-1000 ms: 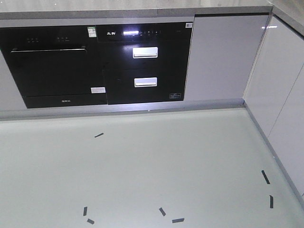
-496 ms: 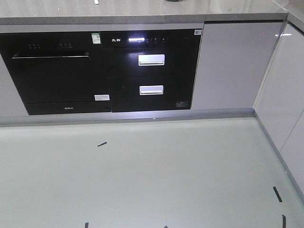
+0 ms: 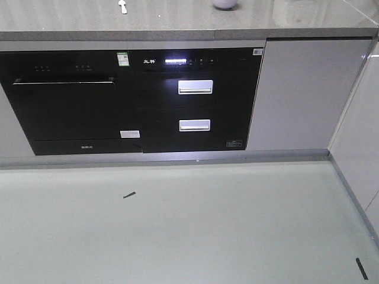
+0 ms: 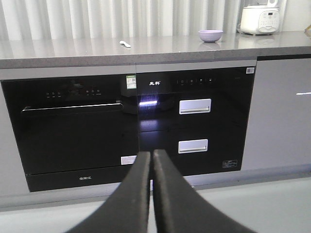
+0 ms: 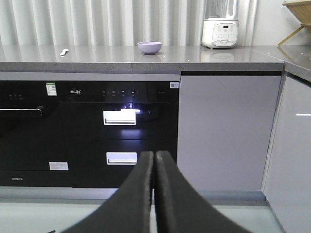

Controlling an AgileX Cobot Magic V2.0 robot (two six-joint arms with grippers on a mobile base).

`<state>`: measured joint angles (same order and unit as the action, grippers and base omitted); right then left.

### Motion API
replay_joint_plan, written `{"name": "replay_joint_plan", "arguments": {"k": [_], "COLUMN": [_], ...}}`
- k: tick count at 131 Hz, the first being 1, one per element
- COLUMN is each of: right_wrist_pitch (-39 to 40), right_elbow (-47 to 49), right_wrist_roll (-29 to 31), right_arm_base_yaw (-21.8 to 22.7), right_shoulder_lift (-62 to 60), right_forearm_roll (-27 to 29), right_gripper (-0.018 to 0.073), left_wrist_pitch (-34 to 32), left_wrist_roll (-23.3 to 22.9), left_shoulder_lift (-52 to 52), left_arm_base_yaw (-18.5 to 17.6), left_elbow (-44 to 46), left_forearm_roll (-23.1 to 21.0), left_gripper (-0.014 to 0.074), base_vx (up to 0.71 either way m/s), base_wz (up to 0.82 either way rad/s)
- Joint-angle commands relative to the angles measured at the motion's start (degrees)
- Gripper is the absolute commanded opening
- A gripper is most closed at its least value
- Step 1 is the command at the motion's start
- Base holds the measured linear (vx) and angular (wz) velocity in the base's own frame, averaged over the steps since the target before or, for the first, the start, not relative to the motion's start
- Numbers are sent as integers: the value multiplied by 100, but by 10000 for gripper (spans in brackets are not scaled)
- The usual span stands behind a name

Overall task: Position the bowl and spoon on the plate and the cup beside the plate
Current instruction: 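Drive the base toward the counter holding the spoon and bowl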

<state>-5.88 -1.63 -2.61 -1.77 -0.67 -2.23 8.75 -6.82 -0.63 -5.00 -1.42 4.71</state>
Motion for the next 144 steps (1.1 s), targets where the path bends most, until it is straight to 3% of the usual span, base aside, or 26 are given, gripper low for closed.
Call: {"name": "replay_joint_plan", "arguments": {"k": [1, 144], "right_wrist_pitch": [447, 447], "right_elbow": [-40, -40], "right_wrist_roll": [49, 49], "right_arm_base_yaw": [0, 0], "right_shoulder_lift": [-17, -17], "right_forearm_roll": [-24, -24], "right_gripper": [-4, -4], "left_wrist_pitch": [-416, -416], "left_wrist_roll": [-53, -53], "left_shoulder_lift": [-91, -91], "left_arm_base_yaw": [-40, -40], "left_elbow": [-58, -58], "left_forearm_roll": [-40, -40], "left_gripper": [-6, -6], "base_vx": [21, 20], "base_wz": [2, -2]}}
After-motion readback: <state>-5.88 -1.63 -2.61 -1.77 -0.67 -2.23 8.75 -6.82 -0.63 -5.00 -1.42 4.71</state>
